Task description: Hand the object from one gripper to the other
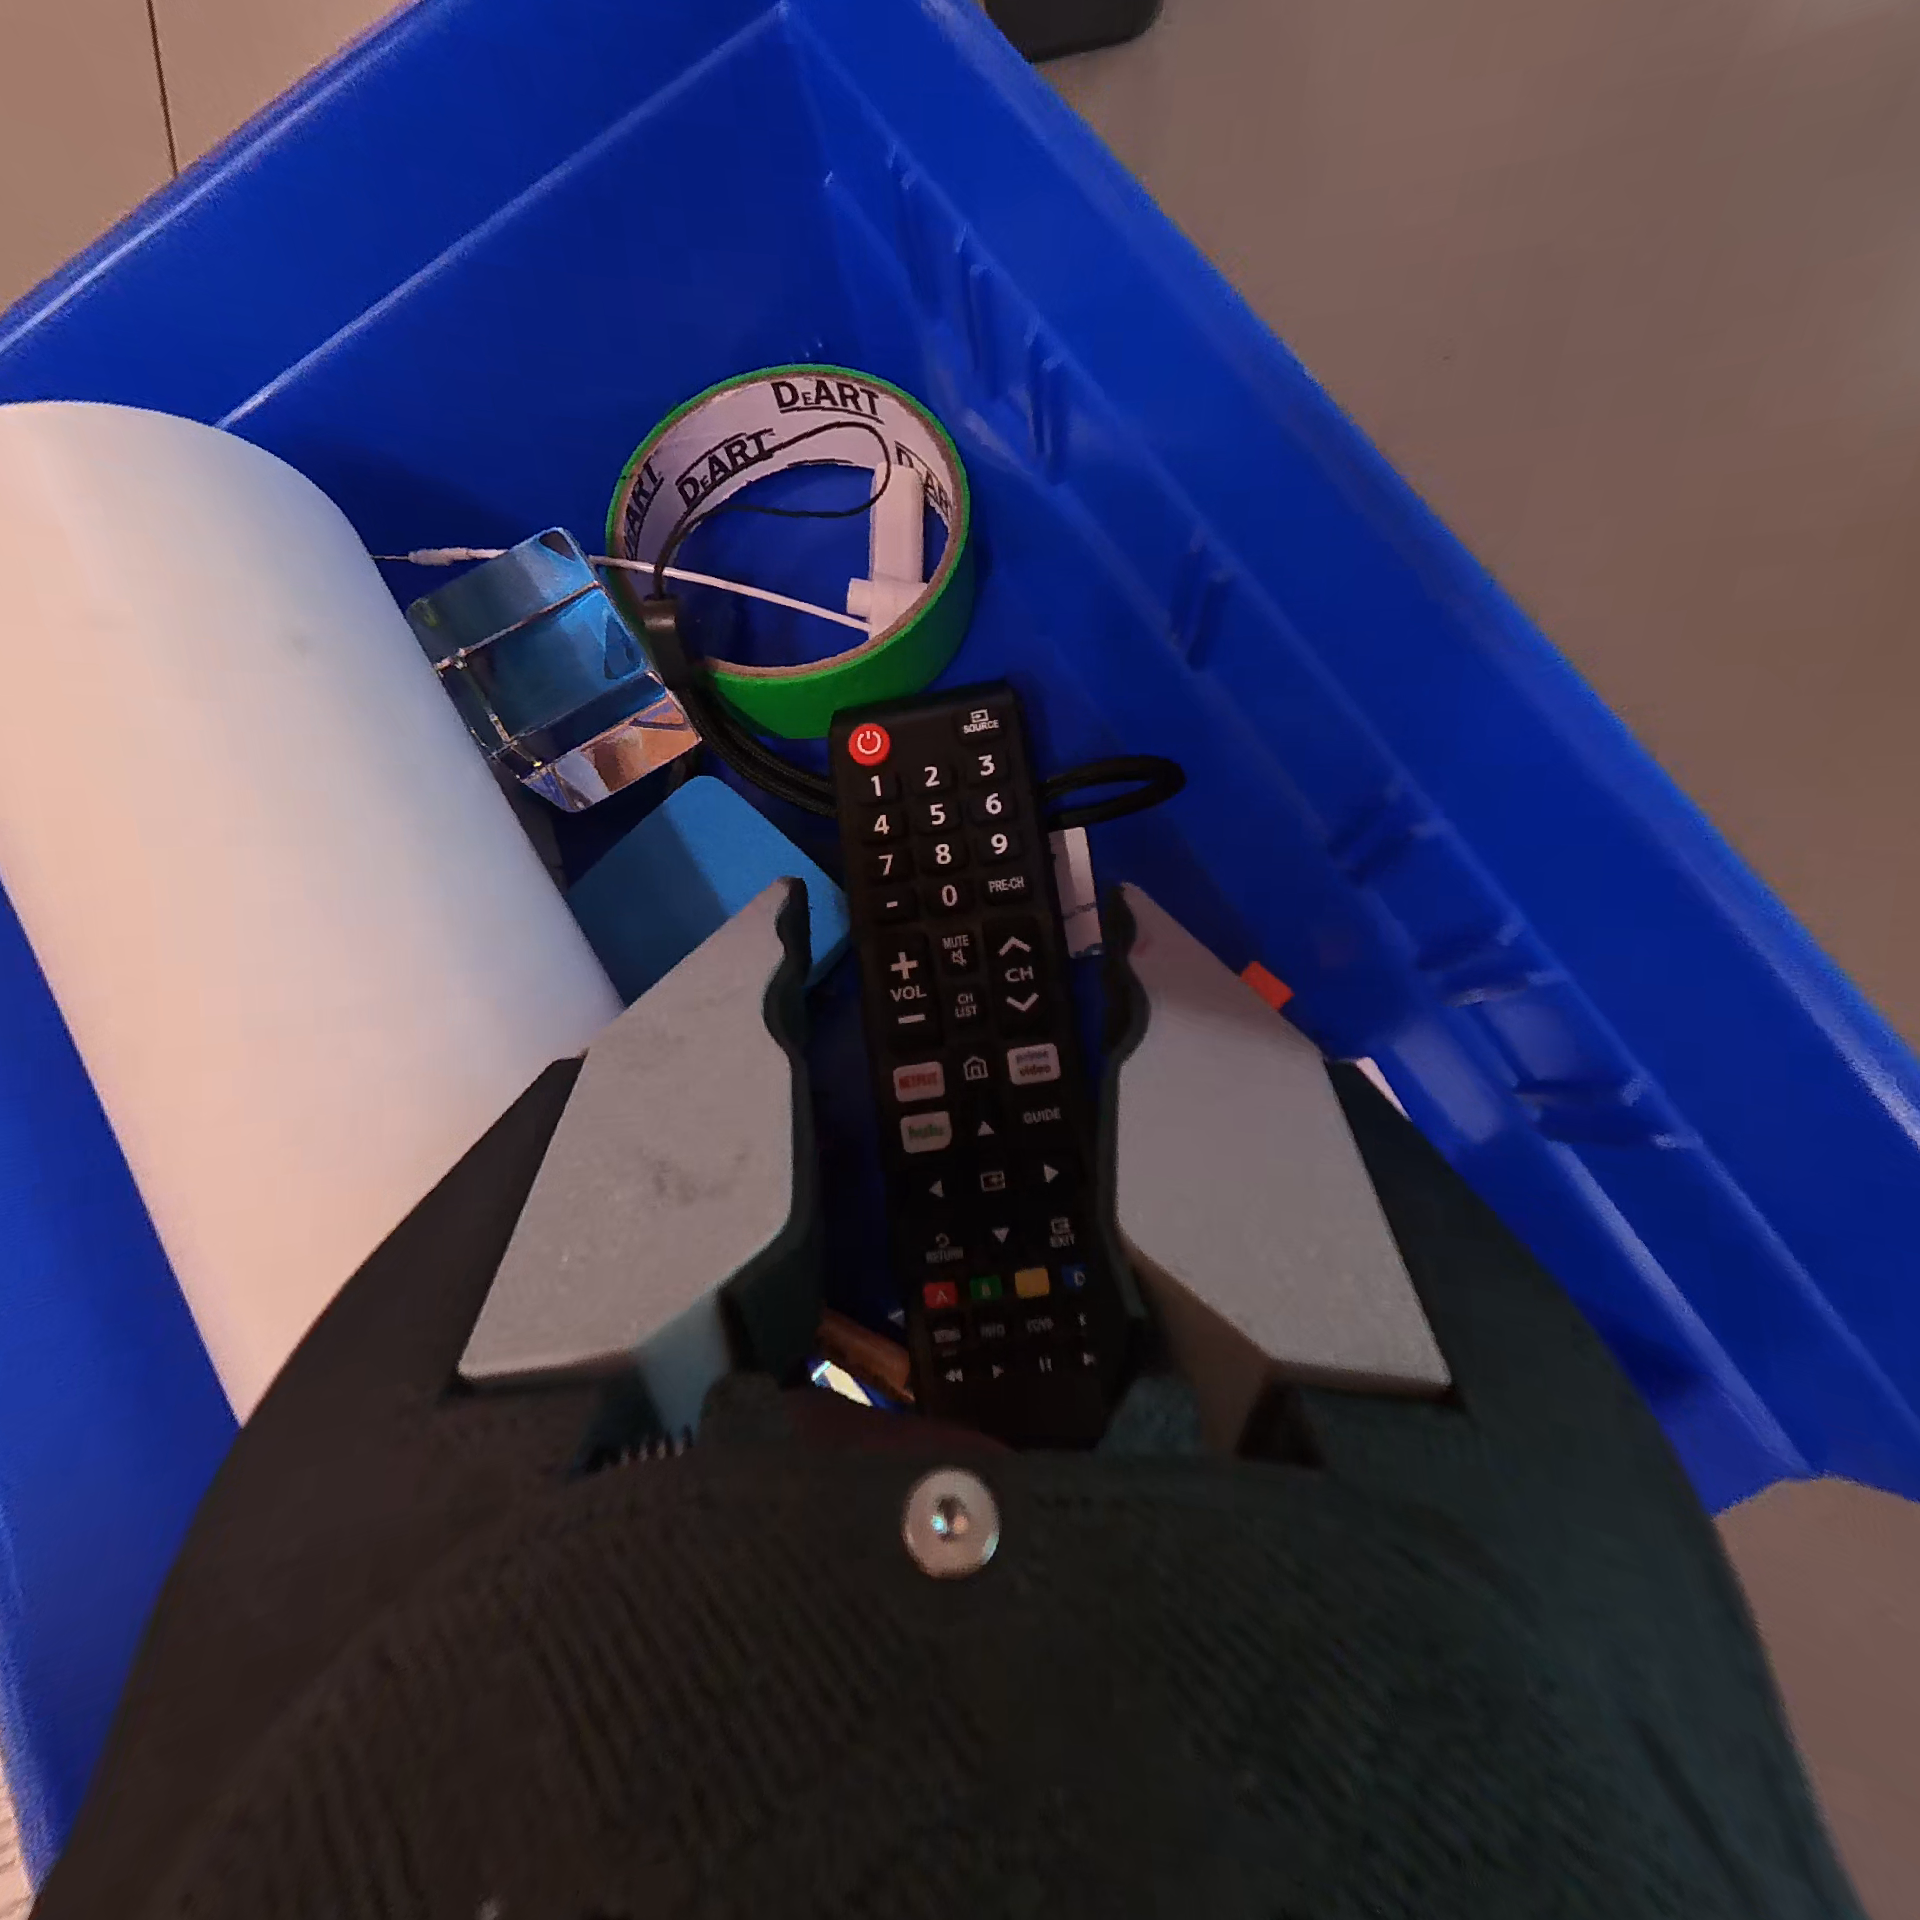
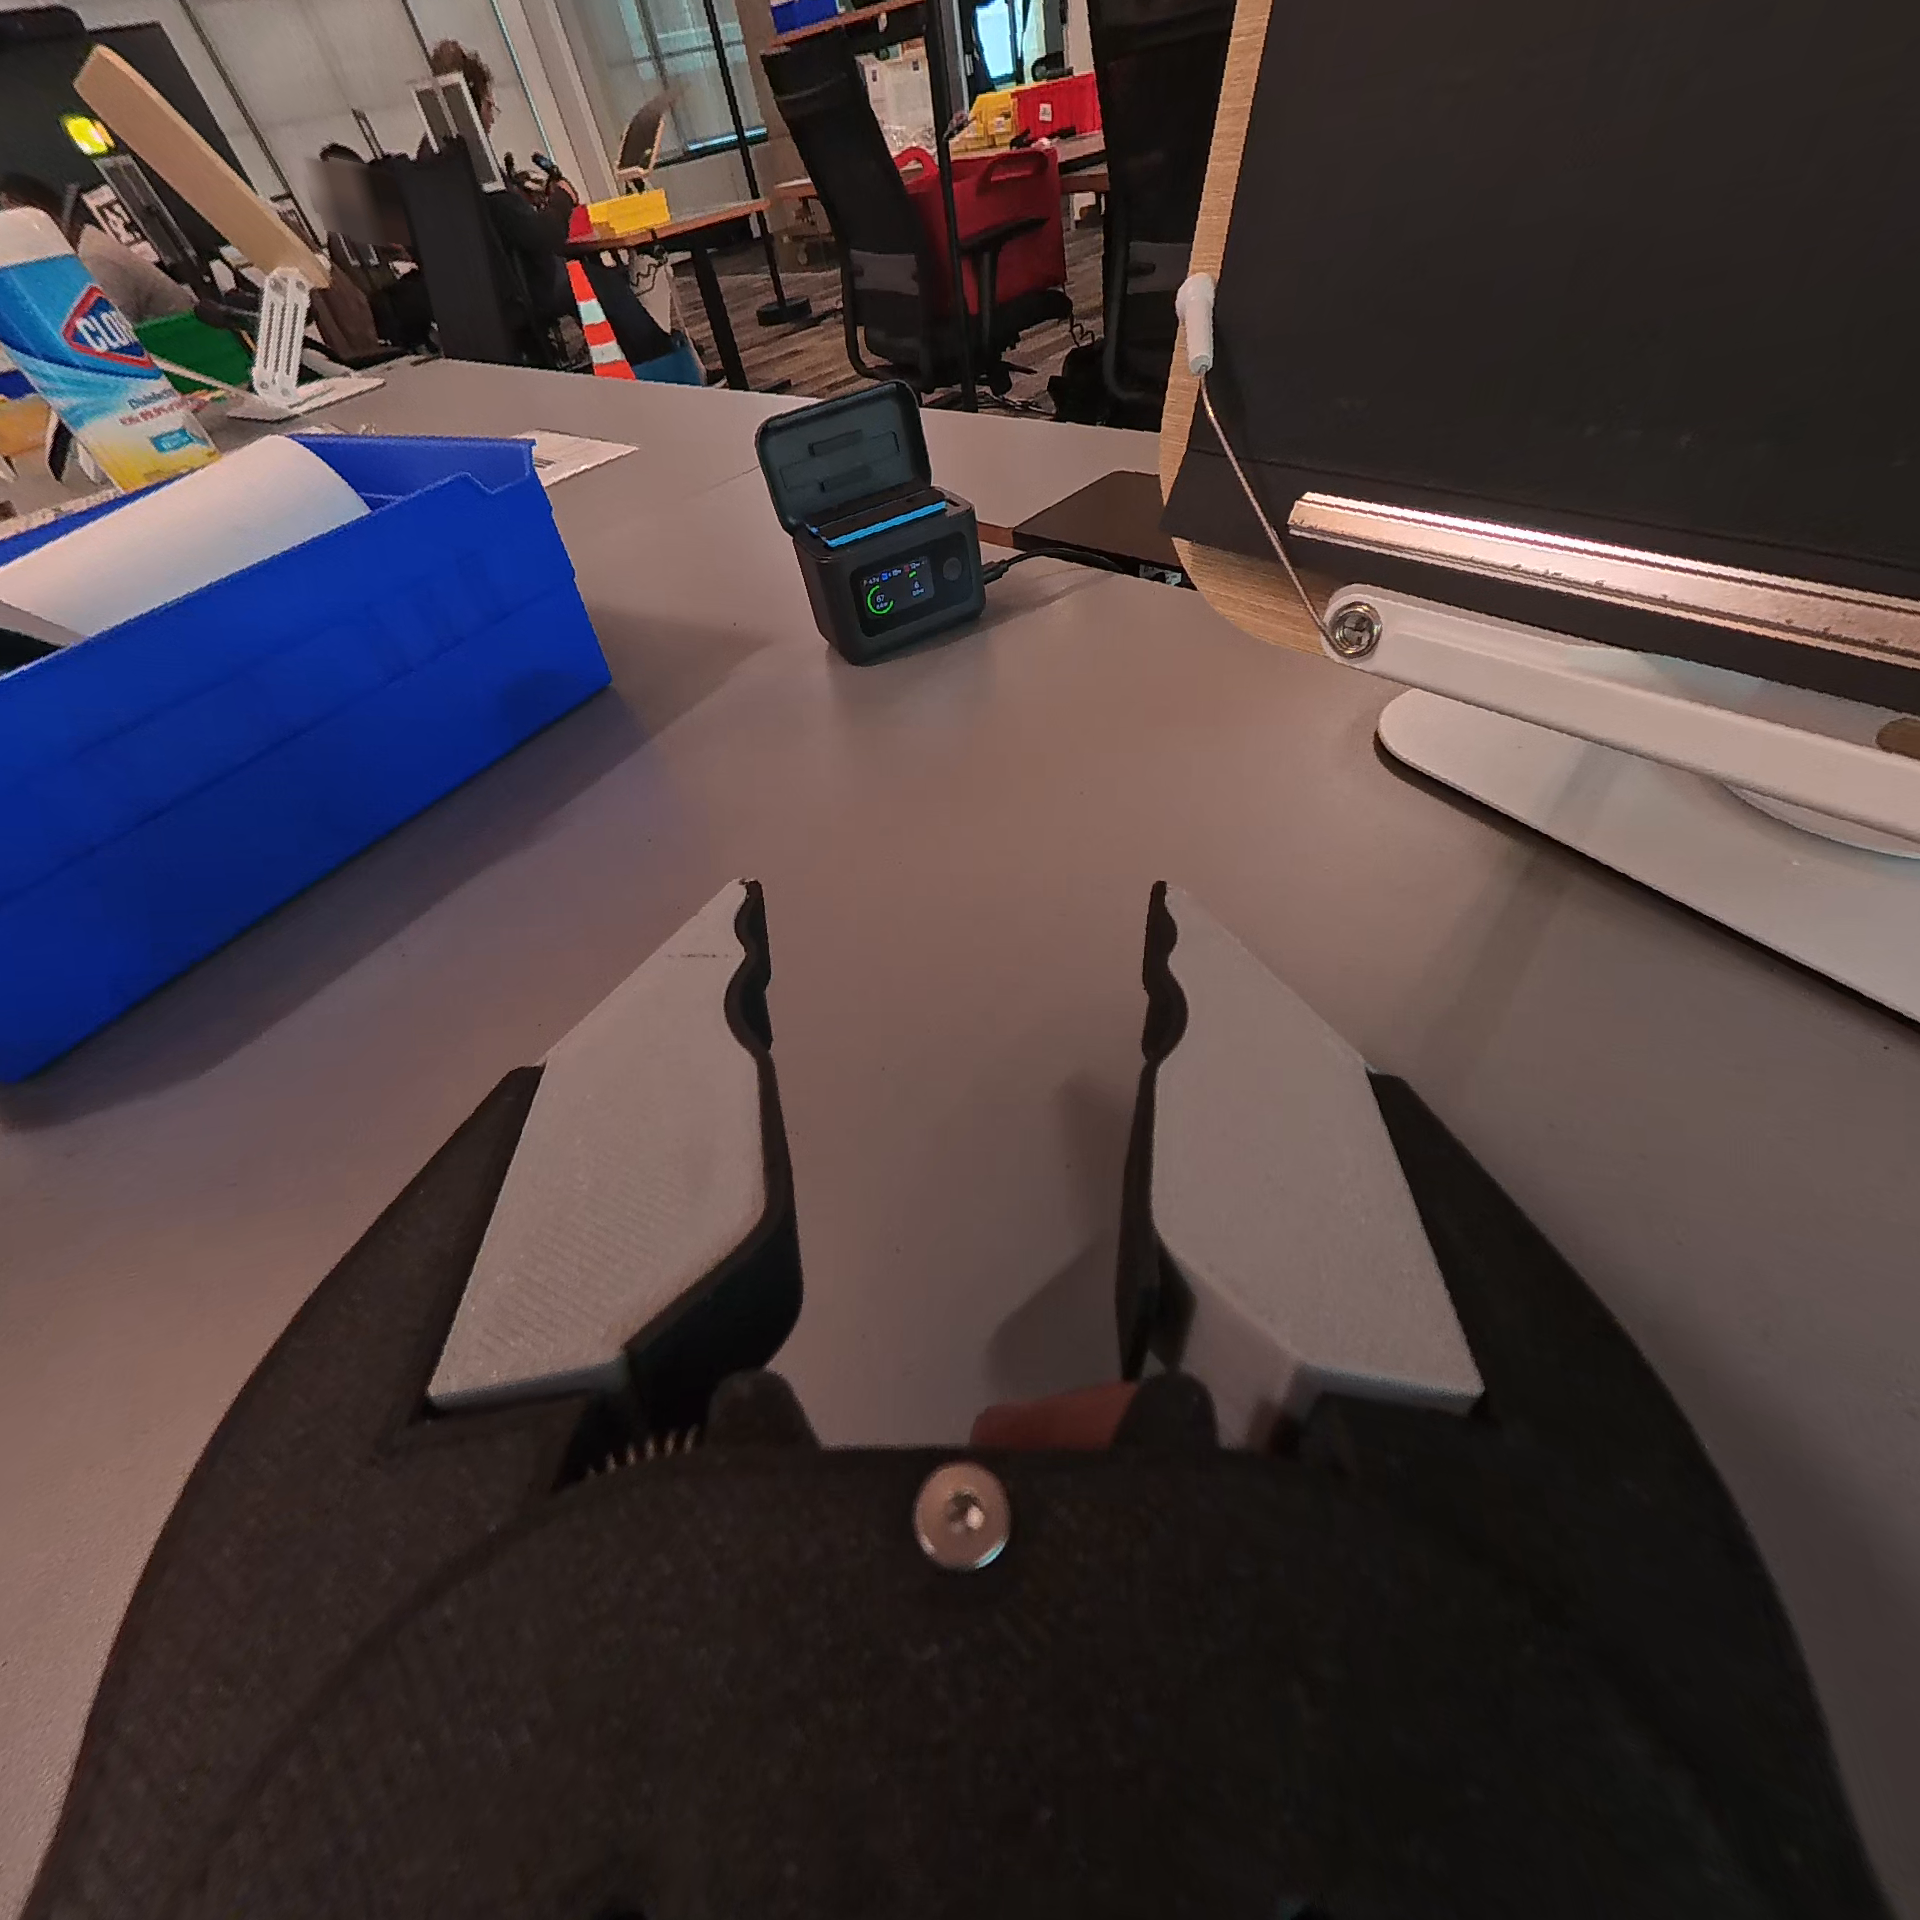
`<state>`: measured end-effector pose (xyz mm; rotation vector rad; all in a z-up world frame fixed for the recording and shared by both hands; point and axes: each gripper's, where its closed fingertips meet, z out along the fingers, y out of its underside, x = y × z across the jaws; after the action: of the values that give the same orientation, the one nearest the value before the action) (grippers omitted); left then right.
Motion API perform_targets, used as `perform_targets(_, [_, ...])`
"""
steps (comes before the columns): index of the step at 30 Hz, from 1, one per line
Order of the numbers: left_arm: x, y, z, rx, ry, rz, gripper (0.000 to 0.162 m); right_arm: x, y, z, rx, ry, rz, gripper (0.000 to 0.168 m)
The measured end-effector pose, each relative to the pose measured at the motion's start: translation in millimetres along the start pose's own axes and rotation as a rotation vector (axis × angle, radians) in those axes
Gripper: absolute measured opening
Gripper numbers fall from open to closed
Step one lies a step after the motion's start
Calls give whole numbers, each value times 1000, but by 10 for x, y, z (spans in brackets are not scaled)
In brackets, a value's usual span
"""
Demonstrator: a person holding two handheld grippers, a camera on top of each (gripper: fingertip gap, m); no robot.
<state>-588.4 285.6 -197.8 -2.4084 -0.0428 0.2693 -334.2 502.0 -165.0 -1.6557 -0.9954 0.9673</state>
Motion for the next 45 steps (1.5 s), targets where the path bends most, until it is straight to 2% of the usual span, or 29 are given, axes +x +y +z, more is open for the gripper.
perform_targets(19, [-90,-178,-206,-31,0,70,51,0,3,4,-3,-1,1,69])
perform_targets(24, [-42,-80,-60,-112,68,36,56,-3,1,3,-1,0,-2,69])
perform_targets(34, [45,140,184,-244,109,-8,54,-17,6,12,-5,-6,-3,69])
perform_targets(37, [21,134,223,-248,57,27,47,-21,7,13,-6,-5,-8,69])
perform_targets(45, [71,170,299,-270,89,16,45,-26,5,9,-3,-7,-7,69])
